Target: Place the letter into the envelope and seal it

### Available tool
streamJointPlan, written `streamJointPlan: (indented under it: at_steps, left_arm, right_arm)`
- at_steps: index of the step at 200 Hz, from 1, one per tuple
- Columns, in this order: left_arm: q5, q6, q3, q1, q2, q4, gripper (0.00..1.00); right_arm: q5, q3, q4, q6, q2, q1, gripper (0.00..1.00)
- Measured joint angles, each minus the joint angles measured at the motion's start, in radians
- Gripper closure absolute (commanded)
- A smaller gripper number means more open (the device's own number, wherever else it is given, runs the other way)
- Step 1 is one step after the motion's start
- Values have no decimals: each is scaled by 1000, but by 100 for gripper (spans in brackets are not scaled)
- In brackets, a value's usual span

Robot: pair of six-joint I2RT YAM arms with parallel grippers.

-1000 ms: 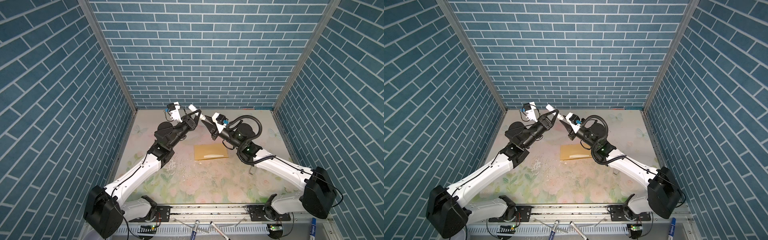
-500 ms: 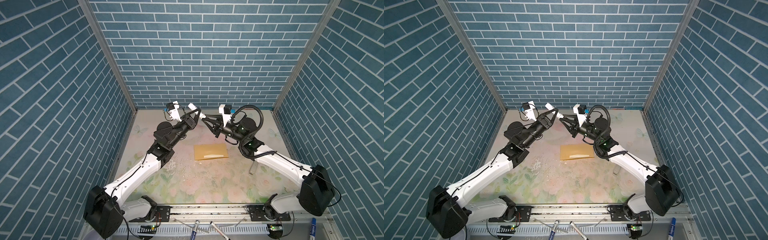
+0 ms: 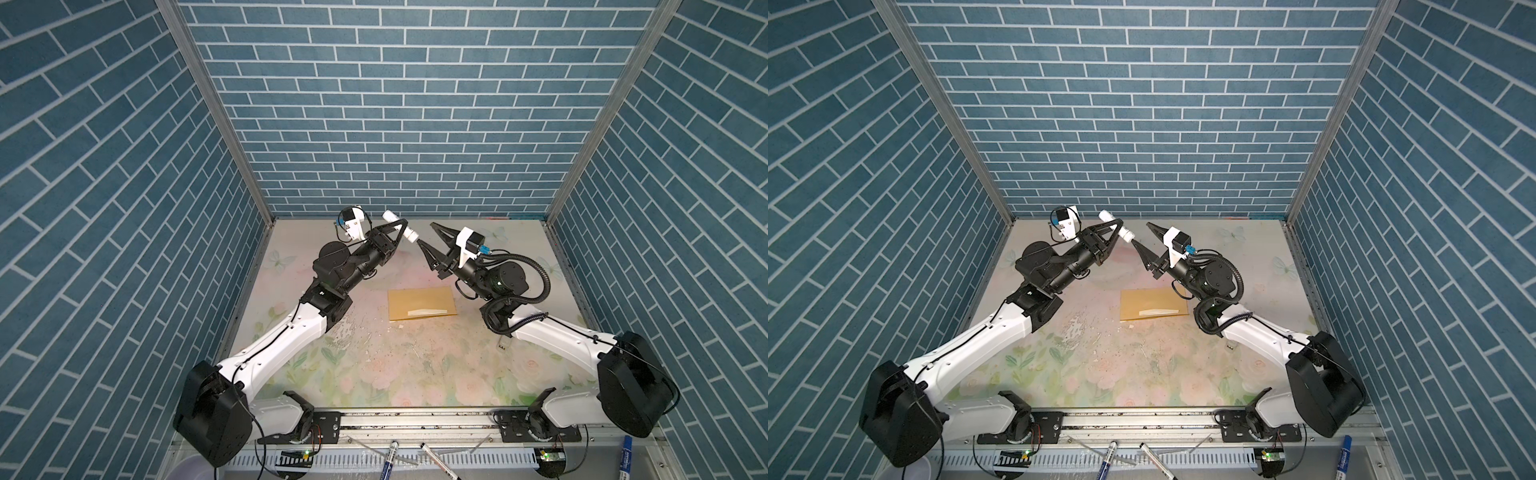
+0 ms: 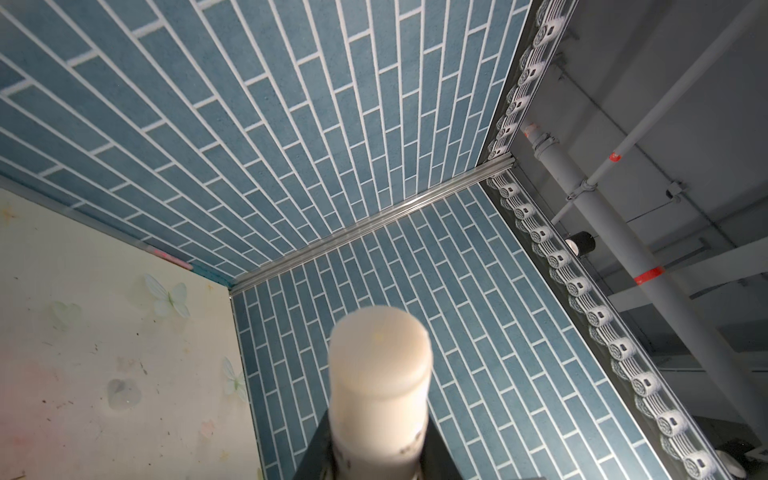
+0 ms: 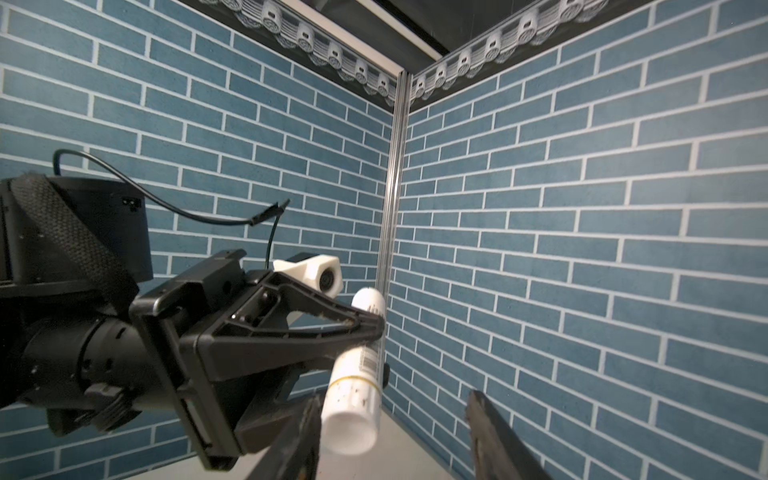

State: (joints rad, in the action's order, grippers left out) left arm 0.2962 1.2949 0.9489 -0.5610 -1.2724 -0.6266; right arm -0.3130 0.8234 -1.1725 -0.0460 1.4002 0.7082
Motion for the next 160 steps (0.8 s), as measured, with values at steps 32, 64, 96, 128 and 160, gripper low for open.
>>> streamJointPlan:
  at_steps: [32, 64, 96, 128, 160]
  left_arm:
    - [13, 48, 2, 0, -20, 0, 100]
    - [17, 74, 3, 0, -24, -8, 100]
    - [20, 93, 3, 0, -26, -30, 100]
    - [21, 104, 2, 0, -26, -39, 100]
    - [21, 105, 3, 0, -27, -41, 100]
  right_arm:
    - [6, 0, -61, 7, 31, 8, 48]
    - [5, 0, -82, 22, 64, 27, 48]
    - [10, 2, -91, 30, 103, 43, 54]
    - [34, 3, -112, 39, 133, 51, 59]
    - [51, 25, -139, 40, 150, 55, 58]
